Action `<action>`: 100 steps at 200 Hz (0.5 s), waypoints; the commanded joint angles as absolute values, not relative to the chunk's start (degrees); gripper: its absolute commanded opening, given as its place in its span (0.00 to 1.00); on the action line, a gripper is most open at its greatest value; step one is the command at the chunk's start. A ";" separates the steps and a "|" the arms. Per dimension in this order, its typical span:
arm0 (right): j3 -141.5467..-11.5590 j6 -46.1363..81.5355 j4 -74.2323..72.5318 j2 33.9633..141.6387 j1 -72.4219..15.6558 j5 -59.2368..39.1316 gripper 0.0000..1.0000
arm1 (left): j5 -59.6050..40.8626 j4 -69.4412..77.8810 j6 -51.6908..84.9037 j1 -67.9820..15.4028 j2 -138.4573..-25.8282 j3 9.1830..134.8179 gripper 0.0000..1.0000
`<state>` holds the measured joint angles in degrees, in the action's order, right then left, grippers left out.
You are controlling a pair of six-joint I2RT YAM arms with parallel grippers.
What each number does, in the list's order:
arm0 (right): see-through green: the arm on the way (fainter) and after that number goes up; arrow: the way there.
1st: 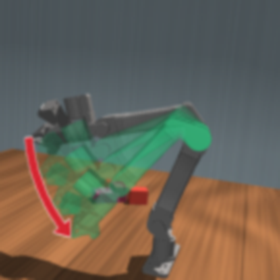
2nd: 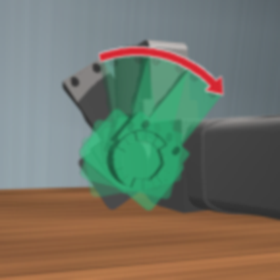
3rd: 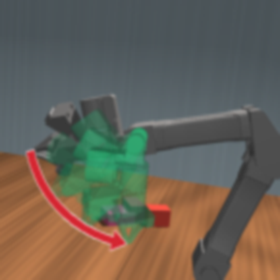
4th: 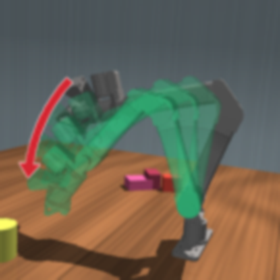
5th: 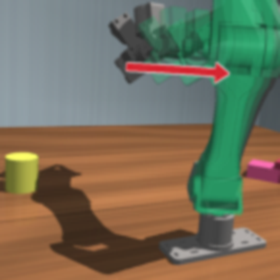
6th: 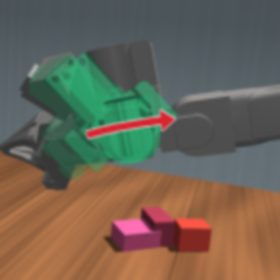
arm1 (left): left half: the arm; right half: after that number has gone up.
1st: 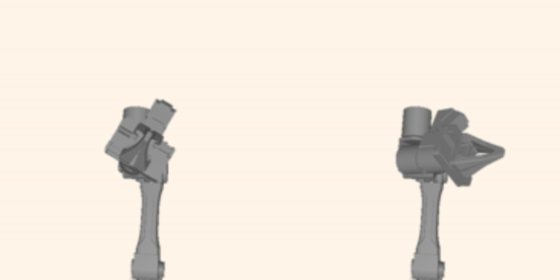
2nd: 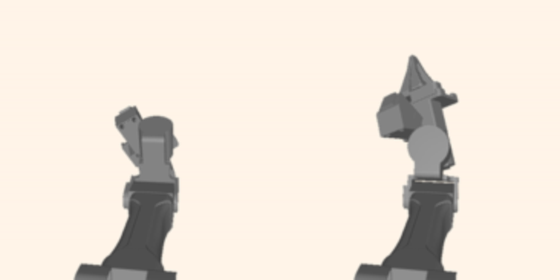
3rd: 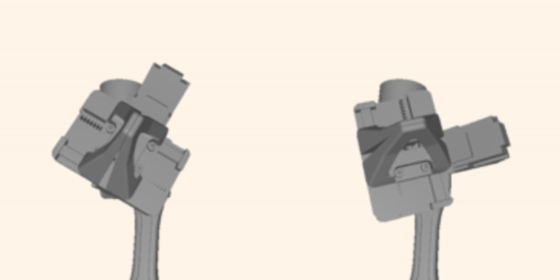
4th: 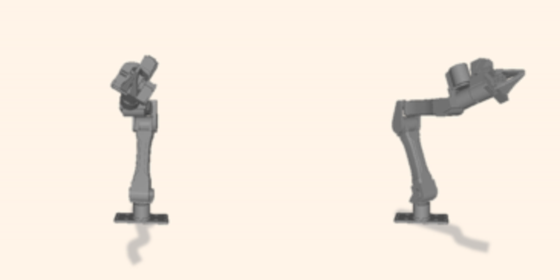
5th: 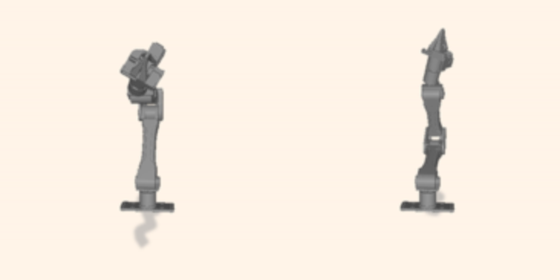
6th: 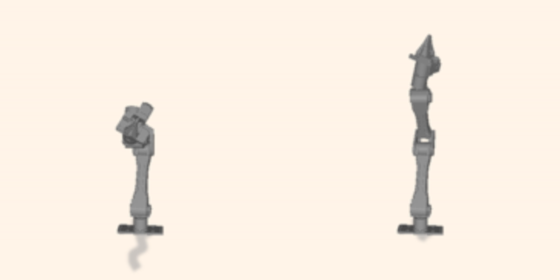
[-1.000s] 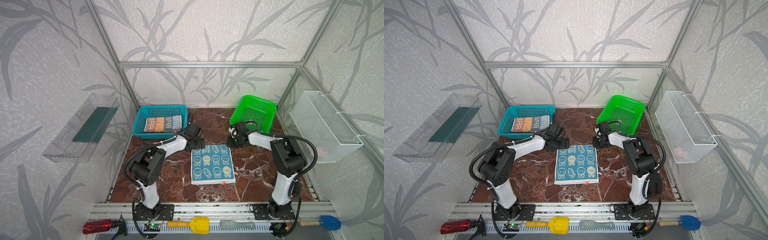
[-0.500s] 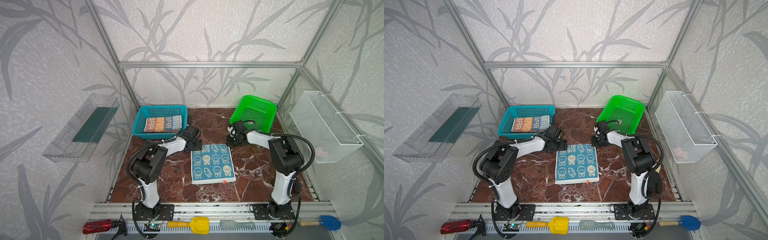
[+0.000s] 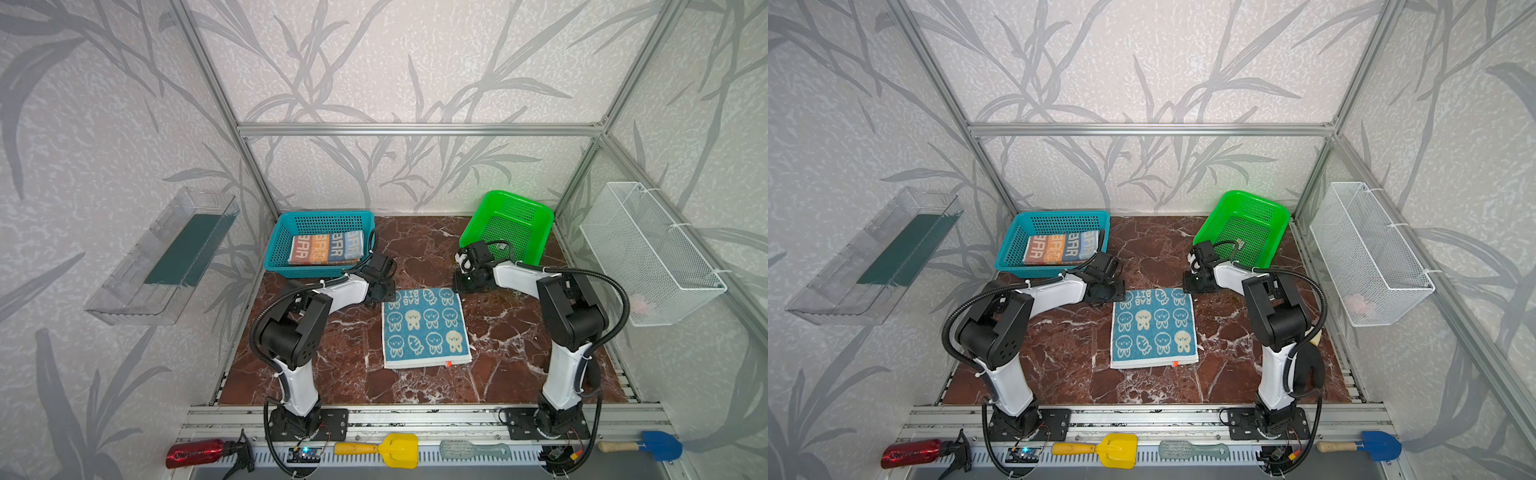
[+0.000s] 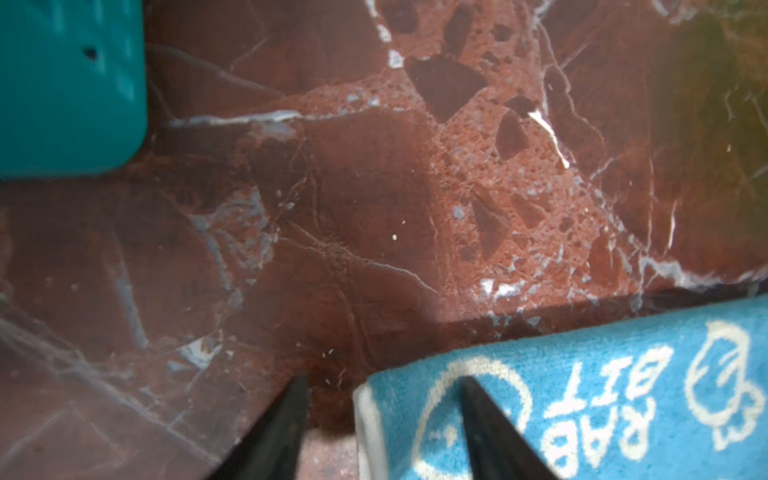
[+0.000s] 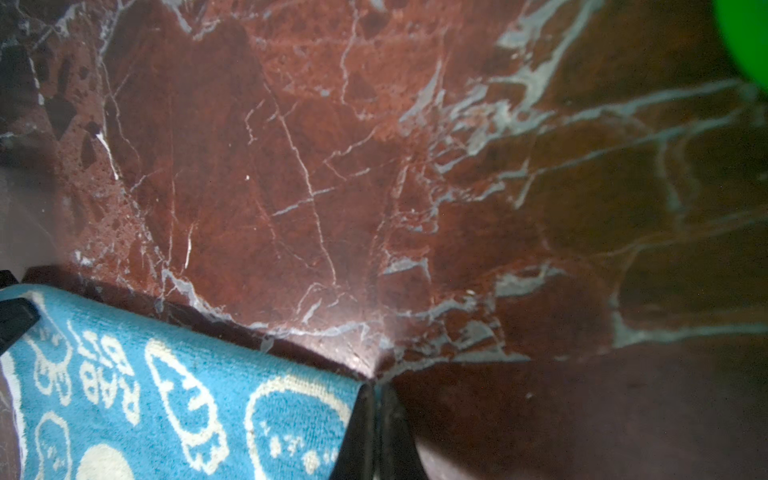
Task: Fold and stack the towels
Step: 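Fold the far edge toward the robot over the towel with both grippers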
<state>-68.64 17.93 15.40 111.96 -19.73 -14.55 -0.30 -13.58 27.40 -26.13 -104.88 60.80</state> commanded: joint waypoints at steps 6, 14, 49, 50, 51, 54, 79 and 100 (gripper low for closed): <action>-68.72 17.24 18.89 113.20 -19.86 -13.36 0.06 | -0.69 -13.11 26.70 -25.92 -105.12 59.90 0.43; -68.67 17.27 18.85 113.03 -19.84 -13.43 0.06 | -0.57 -13.17 26.59 -25.92 -105.13 59.70 0.41; -68.51 17.23 18.89 112.72 -19.86 -13.30 0.06 | -0.56 -12.57 26.35 -25.93 -105.86 59.50 0.29; -68.49 17.23 18.85 112.70 -19.82 -13.33 0.06 | -0.59 -12.57 26.36 -25.88 -105.89 59.50 0.29; -68.52 17.23 18.87 112.69 -19.80 -13.34 0.06 | -0.60 -12.57 26.36 -25.91 -105.99 59.50 0.29; -68.47 17.23 18.88 112.68 -19.86 -13.28 0.06 | -0.66 -12.52 26.29 -25.90 -106.07 59.58 0.28; -68.45 17.11 18.90 112.68 -19.82 -13.36 0.05 | -0.13 -12.39 25.94 -25.92 -107.00 59.91 0.23; -68.45 17.05 18.88 112.67 -19.78 -13.36 0.05 | 0.00 -12.59 25.60 -25.87 -107.31 60.64 0.16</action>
